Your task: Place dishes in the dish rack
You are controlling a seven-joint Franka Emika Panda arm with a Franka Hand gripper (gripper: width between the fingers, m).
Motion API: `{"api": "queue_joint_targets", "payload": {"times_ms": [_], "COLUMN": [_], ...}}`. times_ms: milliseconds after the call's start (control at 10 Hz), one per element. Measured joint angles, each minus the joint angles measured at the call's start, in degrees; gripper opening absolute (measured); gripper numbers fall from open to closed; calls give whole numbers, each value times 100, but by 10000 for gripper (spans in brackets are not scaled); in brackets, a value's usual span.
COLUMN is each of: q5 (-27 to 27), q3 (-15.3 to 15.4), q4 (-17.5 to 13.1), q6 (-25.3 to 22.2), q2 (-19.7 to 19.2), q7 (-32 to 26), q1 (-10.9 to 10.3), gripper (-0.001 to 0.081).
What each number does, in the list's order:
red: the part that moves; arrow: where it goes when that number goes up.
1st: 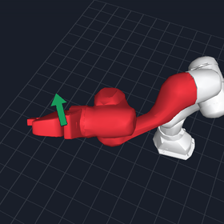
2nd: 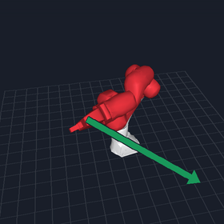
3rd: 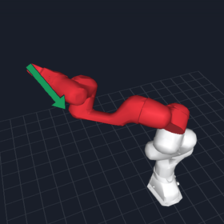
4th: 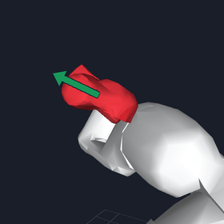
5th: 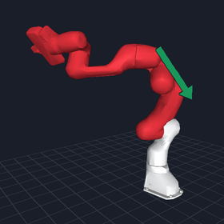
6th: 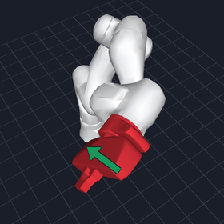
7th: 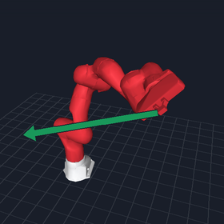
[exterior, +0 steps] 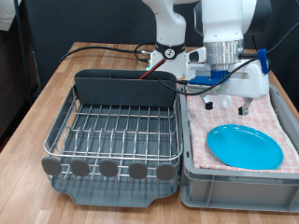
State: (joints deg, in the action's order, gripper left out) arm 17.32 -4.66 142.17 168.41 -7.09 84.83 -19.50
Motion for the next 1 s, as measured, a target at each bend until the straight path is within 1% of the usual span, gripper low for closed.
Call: {"api": "queue_joint_targets", "payload": {"times_ms": [200,300,500,800,1000], "q5": [657,903,1296,1824,1991], "q3": [249,379,630,1120,1415], "q4": [17,17,15,-32,-127], "q6": [225,342,517,750,850], "q2": [-156,-230,-367,-563,-701], "q7": [-603,-855,-1226,-1741,-1985], "q1": [188,288,478,858,1110], "gripper": [802,802,802,802,802]}}
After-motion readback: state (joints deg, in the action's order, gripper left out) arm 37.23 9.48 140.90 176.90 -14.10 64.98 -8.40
